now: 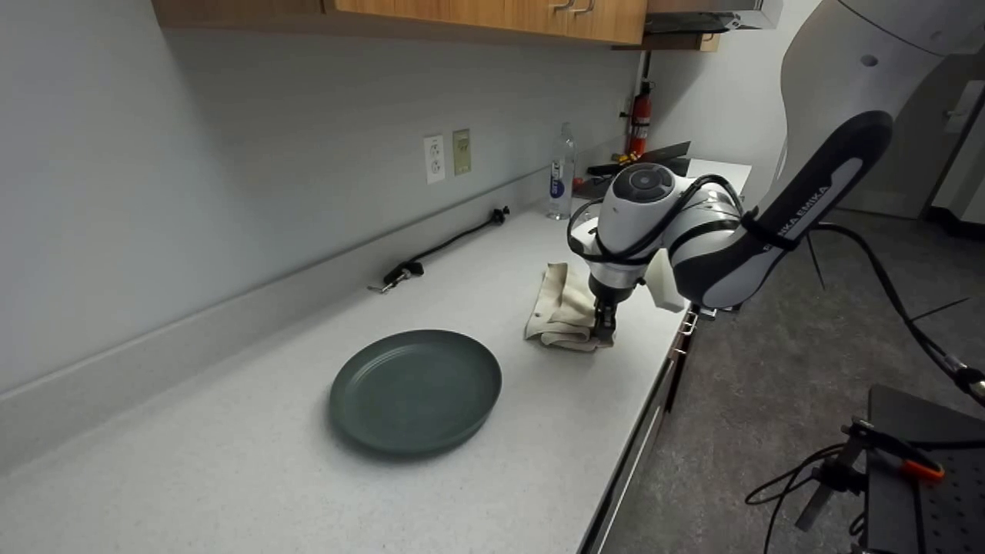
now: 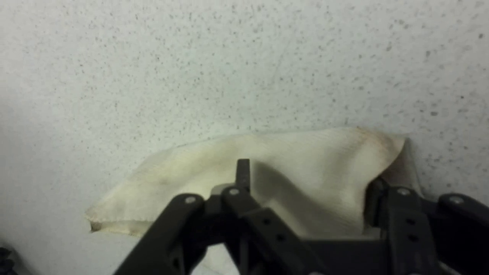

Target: Unfold the cloth on the counter

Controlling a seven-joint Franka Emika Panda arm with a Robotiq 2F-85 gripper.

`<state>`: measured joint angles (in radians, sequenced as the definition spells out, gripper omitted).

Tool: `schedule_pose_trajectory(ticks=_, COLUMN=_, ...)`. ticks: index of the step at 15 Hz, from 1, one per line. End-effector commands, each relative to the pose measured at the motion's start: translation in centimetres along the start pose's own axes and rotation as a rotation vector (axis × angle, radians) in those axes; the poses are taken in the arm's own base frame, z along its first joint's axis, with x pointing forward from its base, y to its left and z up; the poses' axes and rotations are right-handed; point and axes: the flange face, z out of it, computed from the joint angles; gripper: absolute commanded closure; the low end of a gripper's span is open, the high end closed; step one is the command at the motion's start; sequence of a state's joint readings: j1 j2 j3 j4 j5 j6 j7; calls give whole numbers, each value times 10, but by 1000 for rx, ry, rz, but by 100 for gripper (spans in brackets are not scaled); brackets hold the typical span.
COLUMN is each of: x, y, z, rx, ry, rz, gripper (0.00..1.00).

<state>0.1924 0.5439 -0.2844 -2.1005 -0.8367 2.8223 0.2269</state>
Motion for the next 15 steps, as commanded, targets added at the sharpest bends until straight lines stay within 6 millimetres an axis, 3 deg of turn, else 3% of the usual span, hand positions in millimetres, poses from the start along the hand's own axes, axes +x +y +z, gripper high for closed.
schedule_pose_trajectory(ticks=1, x=-3, y=7, z=-3, rx=-12, ry=2, rz=56, gripper=65)
schedule_pose_trajectory(ticks=2, x=-5, y=9, z=-3, rx=-9, ry=-2, rz=65, gripper=27)
schedule_pose_trajectory(ticks=4, x=-8, y=11, z=-4, rx=-7, ry=-5, rz=83, gripper=25)
schedule_pose_trajectory(ticks=8, x=-9, y=16, z=-9, rx=-6, ry=-4, rz=84, gripper=0)
schedule_pose_trajectory(ticks=14, x=-5, y=21, z=-15, rx=-22, ry=4, rz=79, gripper=0)
schedule_pose_trajectory(ticks=15, x=-4, y=21, z=-15, rx=-26, ry=5, rz=77, gripper=5)
